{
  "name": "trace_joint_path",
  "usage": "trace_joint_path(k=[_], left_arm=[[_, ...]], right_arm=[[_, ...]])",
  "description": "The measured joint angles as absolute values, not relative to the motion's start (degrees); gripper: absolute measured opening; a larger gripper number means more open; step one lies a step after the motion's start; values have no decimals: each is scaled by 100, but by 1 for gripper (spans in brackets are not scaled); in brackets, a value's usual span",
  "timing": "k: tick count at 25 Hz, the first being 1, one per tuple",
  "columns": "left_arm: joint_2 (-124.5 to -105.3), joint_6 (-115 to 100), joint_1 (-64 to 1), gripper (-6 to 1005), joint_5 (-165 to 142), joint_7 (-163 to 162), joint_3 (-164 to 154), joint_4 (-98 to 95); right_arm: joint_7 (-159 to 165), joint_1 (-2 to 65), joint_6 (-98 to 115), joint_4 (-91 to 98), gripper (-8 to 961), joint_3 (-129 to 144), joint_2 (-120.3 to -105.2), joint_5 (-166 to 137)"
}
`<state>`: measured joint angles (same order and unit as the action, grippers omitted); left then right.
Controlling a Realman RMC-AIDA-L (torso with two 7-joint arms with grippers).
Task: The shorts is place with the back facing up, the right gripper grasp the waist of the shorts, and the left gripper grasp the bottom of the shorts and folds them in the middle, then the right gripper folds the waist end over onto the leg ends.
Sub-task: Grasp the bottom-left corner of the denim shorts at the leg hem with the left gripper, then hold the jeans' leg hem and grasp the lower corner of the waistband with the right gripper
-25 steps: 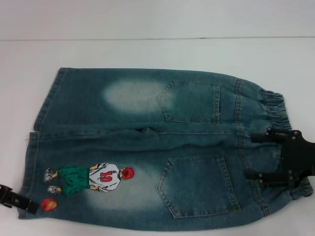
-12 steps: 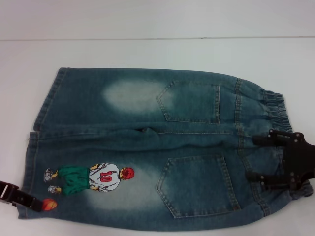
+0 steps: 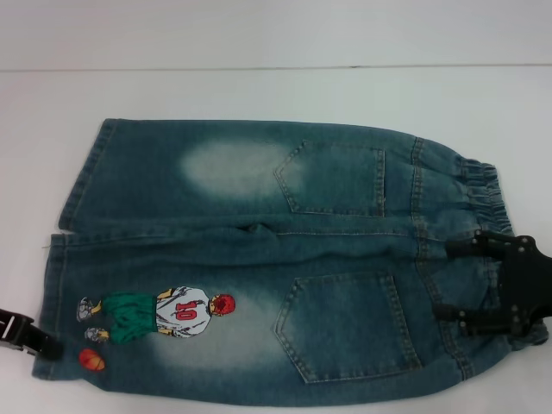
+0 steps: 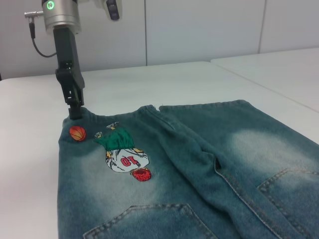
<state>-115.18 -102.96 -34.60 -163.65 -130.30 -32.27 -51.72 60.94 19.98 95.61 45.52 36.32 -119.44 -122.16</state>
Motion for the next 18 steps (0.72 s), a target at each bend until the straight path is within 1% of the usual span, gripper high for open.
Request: trace_joint_path(k=[3,9,13,18], left_arm=[[-11515,-10286,-3488,240,-16365,-13046,-3225,-5176],[-11513,-10291,-3490,49,-16330,-13058,-3198,-5149],[-11513,-10309,-3503,30,-16321,-13055,-3194,-5141],[-11535,-10303,-3513,24,-16345,-13017,-3286,-5126]], right_arm=[[6092,1979,9567,4552,893,3598,-11944,-12216],[6145,1915,9579,4547,892,3446,-11944,-12217],[6403,1817,9656,4716,891,3184,-11927,-12229],[7749,1669,9830,5621,890,3077,-11856,-12552]])
